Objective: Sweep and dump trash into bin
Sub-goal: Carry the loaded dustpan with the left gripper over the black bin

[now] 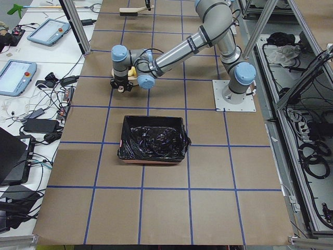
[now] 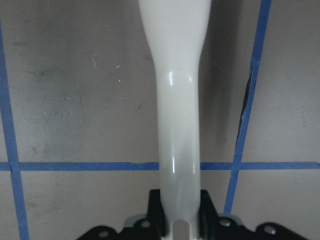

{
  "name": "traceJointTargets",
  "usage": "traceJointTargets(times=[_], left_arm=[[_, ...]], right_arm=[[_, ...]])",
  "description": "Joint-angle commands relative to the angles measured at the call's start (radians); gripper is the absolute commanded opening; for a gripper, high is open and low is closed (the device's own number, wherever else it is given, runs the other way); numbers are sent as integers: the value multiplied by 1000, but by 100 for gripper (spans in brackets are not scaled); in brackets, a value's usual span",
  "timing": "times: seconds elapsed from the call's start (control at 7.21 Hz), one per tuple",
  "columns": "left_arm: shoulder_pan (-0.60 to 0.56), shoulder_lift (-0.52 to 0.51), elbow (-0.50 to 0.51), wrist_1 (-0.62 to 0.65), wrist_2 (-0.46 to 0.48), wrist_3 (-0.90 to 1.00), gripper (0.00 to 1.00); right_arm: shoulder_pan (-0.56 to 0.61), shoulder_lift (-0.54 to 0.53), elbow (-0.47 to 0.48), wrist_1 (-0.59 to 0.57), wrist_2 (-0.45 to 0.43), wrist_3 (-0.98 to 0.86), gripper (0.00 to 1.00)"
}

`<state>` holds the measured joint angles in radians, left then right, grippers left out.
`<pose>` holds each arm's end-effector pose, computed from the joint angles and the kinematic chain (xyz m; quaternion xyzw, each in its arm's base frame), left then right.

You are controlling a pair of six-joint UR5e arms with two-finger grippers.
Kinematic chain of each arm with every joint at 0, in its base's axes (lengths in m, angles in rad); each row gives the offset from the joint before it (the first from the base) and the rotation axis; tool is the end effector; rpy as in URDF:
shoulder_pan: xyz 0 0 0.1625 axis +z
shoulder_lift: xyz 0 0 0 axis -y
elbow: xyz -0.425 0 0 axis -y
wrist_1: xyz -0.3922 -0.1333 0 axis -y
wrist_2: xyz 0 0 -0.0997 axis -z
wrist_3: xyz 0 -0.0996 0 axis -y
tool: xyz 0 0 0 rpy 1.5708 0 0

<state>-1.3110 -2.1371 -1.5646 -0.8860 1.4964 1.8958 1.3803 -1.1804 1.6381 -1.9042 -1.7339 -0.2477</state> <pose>0.0365 -0.6852 0.2266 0.7294 0.6802 -0.0622 0.0373 0.0013 -0.6116 0.2723 0.0335 -0.9942 -0.0781 0.0659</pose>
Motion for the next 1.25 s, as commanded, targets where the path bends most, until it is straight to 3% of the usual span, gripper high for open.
traceJointTargets(times=[0.0,0.69,1.11], left_arm=[[32,0,-9,1,-65,5,0],[56,22,-9,-2,-208,9,0],[64,29,-8,-2,-234,9,0]], right_arm=[[-1,5,8,-7,-3,-2,0],[-53,7,18,-6,-3,-4,0],[-64,15,28,-12,-4,-2,0]])
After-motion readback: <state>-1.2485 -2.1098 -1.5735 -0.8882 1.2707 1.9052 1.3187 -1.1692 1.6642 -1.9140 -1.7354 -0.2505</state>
